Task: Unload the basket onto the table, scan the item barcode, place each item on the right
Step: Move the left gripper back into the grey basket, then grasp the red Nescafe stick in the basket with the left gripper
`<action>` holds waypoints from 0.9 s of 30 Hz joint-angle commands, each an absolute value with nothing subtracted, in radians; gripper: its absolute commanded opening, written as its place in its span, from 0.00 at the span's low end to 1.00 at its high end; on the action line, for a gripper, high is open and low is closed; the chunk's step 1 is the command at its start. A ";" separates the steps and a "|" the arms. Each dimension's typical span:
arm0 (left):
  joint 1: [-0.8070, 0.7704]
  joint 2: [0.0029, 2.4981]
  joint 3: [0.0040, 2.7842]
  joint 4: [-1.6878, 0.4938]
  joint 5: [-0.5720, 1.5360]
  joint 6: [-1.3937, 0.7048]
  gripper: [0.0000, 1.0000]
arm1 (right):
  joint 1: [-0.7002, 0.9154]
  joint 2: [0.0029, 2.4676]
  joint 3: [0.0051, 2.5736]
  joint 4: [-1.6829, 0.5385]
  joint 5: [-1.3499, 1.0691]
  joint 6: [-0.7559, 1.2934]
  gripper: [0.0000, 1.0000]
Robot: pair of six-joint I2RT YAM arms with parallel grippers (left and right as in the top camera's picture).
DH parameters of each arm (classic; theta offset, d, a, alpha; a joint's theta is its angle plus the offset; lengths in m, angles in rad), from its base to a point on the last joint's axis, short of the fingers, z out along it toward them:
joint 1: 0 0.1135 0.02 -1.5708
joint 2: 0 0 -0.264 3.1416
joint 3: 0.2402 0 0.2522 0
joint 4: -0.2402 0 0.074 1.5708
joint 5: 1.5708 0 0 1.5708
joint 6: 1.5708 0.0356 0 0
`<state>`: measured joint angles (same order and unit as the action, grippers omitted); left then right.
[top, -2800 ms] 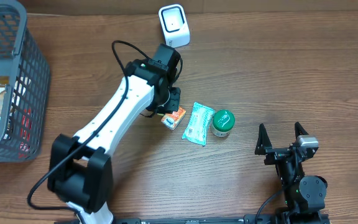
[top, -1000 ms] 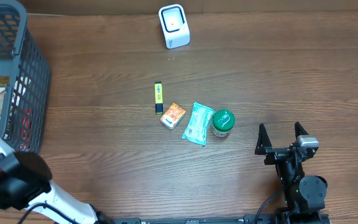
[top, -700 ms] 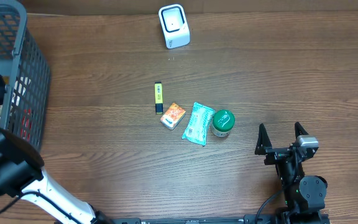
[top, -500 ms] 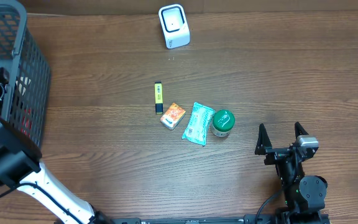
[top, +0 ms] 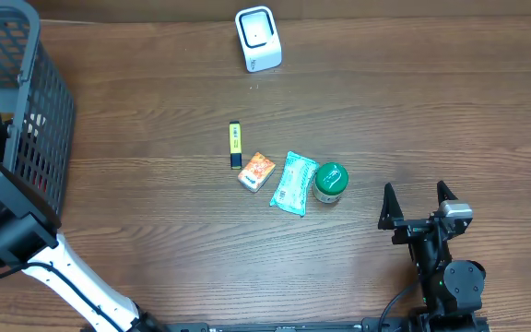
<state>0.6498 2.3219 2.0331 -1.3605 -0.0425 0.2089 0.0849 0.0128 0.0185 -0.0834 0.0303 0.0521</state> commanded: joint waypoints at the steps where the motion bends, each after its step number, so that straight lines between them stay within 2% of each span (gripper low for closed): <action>1: 0.650 2.332 2.030 -1.357 -0.062 0.202 0.49 | 0.084 0.003 0.008 -0.081 0.032 0.047 1.00; 9: 0.650 2.333 1.960 -1.343 -0.063 0.179 0.48 | 0.084 0.003 0.008 -0.081 0.032 0.047 1.00; 13: 0.647 2.334 1.863 -1.276 -0.059 0.179 0.43 | 0.084 0.003 0.008 -0.081 0.032 0.047 1.00; 14: 0.645 2.334 1.843 -1.261 -0.058 0.179 0.39 | 0.084 0.003 0.008 -0.081 0.032 0.047 1.00; 15: 0.643 2.334 1.827 -1.248 -0.057 0.179 0.24 | 0.084 0.003 0.008 -0.081 0.032 0.047 1.00; 16: 0.641 2.334 1.821 -1.245 -0.053 0.179 0.04 | 0.084 0.003 0.008 -0.081 0.032 0.048 1.00; 20: 0.629 2.328 1.868 -1.267 -0.017 0.183 0.04 | 0.084 0.003 0.008 -0.081 0.032 0.047 1.00; 27: 0.597 2.328 2.151 -1.372 -0.010 0.183 0.04 | 0.084 0.003 0.008 -0.081 0.032 0.048 1.00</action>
